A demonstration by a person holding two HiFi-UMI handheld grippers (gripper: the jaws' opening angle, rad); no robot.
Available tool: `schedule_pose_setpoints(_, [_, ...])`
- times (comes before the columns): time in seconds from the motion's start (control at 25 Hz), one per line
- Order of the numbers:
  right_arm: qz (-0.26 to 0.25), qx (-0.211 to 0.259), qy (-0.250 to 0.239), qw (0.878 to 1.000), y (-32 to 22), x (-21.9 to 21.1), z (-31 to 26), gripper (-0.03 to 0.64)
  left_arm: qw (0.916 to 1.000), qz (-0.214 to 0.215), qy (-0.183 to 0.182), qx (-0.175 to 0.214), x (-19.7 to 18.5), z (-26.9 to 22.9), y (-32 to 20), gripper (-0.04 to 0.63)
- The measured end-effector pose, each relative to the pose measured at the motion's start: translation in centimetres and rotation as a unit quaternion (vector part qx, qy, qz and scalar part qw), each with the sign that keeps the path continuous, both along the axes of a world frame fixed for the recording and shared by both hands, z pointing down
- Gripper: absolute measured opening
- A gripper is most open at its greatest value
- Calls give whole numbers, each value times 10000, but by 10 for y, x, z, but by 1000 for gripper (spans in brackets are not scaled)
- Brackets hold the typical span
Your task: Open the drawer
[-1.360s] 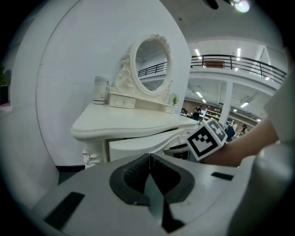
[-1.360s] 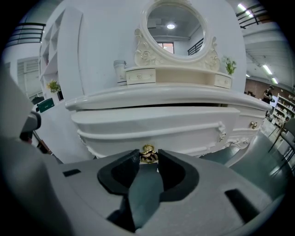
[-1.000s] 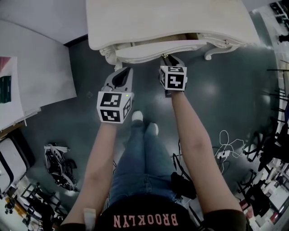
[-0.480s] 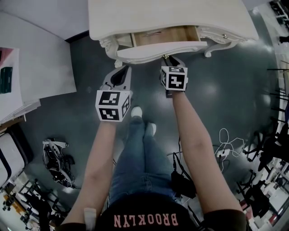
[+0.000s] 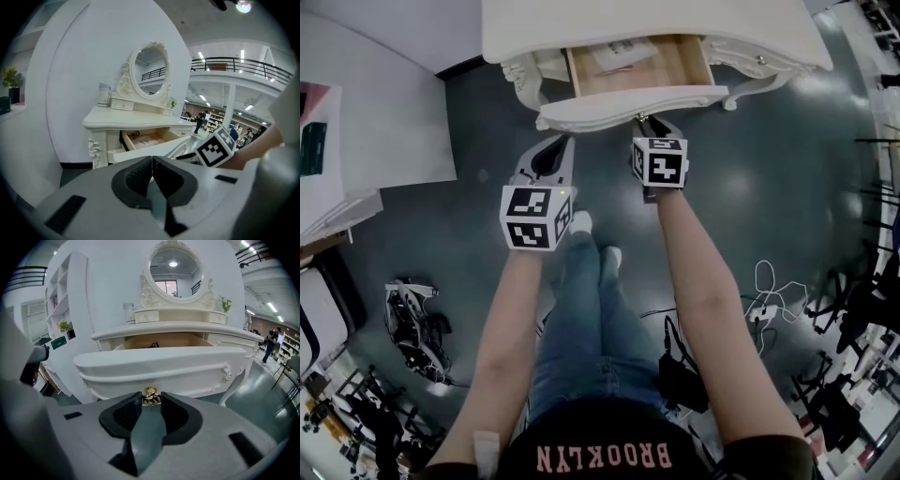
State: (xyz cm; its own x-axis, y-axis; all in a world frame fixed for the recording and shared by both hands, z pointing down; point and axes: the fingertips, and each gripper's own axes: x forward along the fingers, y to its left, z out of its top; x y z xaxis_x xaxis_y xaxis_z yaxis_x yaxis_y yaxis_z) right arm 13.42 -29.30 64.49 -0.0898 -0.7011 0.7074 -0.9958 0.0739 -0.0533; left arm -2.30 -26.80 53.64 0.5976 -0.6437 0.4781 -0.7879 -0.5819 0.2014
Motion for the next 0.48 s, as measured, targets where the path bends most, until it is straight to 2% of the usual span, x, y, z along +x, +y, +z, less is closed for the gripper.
schedule_pose_setpoints(0.48, [-110,-60,-27,9999,30,-1,1,112,9999,-101,-65,66,-1,-8,30,5])
